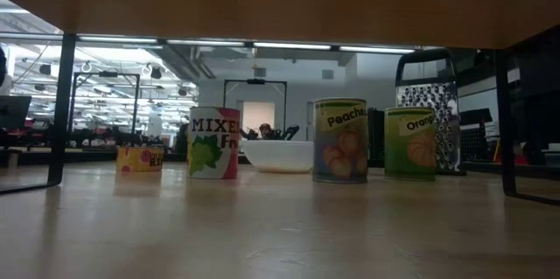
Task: Pick and place cans onto a shelf
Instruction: Put the small canned peaches on the shelf
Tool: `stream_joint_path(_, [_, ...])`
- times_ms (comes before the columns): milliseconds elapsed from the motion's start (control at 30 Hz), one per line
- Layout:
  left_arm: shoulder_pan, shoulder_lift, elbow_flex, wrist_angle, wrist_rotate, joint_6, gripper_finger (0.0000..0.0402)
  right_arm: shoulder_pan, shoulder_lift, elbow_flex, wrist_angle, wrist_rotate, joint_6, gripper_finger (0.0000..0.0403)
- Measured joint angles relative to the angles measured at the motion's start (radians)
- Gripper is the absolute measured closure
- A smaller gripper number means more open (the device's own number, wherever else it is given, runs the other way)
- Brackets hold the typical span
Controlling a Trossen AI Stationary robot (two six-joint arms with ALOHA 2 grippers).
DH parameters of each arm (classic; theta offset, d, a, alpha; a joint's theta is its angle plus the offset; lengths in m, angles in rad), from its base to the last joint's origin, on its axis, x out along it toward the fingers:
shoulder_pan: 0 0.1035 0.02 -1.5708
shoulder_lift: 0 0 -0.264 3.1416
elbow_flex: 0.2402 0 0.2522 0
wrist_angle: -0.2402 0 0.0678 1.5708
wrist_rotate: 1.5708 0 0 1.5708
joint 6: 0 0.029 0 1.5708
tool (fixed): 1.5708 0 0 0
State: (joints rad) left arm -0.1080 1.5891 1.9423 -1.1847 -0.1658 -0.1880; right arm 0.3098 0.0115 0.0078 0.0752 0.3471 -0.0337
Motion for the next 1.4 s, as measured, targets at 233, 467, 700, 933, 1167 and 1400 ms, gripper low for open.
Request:
stream_joint_path(233, [-0.094,0.153,0.156,-0.075,0.055,-0.063,0.0401,0.000,0.003,0.000,0.001,0.000,0.000,0.0331])
stream_joint_path(467, [-0.190,0.243,0.219,-0.087,0.117,-0.149,0.0401,0.000,0.003,0.000,0.002,0.000,-0.001,0.0331])
stream_joint_path(700, [-0.282,0.288,0.219,-0.087,0.185,-0.310,0.0401,0.000,0.003,0.000,0.002,0.000,-0.001,0.0331])
stream_joint_path(933, [-0.359,0.333,0.220,-0.056,0.191,-0.424,0.0401,0.000,0.004,0.000,0.002,0.000,-0.001,0.0331])
stream_joint_path(1167, [-0.405,0.394,0.219,-0.029,0.262,-0.465,0.0401,0.000,0.005,0.000,0.002,0.000,0.001,0.0331])
stream_joint_path(1400, [-0.415,0.417,0.219,-0.045,0.262,-0.469,0.0401,0.000,0.006,0.000,0.003,0.000,0.000,0.0331])
